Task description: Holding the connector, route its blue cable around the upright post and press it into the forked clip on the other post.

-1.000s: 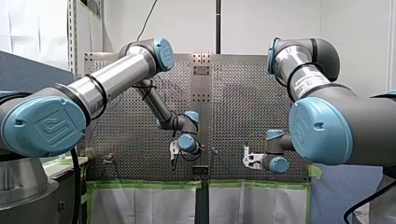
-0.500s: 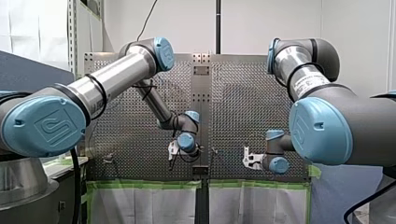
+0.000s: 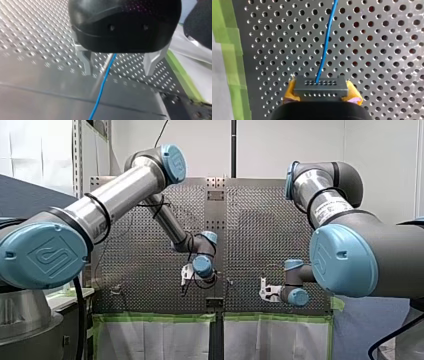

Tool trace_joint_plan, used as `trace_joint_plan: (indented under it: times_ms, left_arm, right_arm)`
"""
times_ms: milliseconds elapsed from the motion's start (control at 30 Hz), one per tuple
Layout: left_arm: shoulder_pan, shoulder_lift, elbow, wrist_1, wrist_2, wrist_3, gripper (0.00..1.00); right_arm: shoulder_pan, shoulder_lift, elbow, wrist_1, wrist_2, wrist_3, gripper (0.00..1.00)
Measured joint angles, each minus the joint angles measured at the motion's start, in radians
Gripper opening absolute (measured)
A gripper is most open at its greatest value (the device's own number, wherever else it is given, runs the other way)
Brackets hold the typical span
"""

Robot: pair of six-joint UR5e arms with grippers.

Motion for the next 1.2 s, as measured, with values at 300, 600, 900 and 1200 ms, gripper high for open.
trace_joint_plan:
  times_ms: [300,600,900,1200]
  left_arm:
    - [-0.048,0.085,-0.086,0.085,-0.003,0.006,1.00]
    - [-0.134,0.107,-0.175,0.172,-0.065,-0.014,1.00]
    - [-0.216,0.106,-0.261,0.205,-0.096,-0.085,1.00]
    - [-0.241,0.106,-0.344,0.277,-0.061,-0.098,1.00]
  right_arm:
    - [0.005,0.001,0.000,0.007,0.001,-0.009,0.00]
    - [0.010,0.002,0.000,0.023,0.002,-0.021,0.00]
    - [0.013,0.003,0.000,0.022,0.002,-0.022,0.00]
    - [0.016,0.003,0.000,0.023,0.001,-0.022,0.00]
